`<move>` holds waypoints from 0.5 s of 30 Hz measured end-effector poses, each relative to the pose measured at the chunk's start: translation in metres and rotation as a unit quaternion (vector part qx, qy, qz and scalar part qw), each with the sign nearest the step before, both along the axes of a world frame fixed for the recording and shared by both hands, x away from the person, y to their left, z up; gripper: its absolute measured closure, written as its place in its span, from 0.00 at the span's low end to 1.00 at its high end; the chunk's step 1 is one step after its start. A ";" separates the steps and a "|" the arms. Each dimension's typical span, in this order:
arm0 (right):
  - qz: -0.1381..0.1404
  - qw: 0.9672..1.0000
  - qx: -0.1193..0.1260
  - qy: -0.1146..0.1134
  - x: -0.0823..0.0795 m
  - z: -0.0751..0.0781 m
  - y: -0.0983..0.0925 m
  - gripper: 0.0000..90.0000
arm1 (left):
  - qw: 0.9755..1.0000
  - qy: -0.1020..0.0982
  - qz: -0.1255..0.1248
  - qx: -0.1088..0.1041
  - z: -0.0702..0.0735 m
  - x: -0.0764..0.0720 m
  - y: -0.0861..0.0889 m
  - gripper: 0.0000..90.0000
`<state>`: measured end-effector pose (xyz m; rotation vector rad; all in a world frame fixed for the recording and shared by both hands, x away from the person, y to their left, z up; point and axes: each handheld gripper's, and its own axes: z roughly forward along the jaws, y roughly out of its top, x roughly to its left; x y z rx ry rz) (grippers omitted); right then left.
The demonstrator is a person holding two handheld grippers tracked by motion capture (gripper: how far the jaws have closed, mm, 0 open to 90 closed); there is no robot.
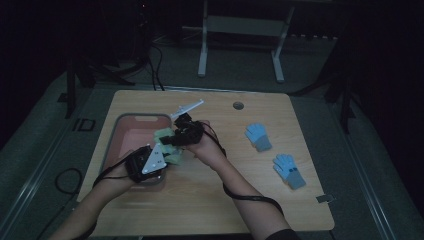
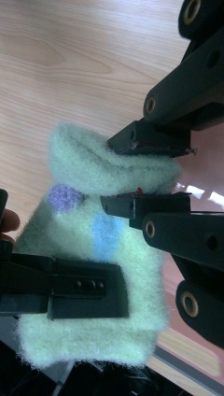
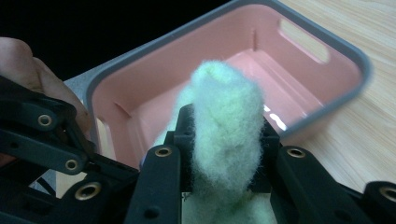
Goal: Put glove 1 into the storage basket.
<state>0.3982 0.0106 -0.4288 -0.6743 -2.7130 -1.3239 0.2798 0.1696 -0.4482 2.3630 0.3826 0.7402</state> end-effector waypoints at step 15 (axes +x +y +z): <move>0.027 0.999 -0.004 0.023 0.002 -0.023 0.072 0.79 | 0.998 0.037 0.037 0.035 -0.020 -0.002 0.054 0.83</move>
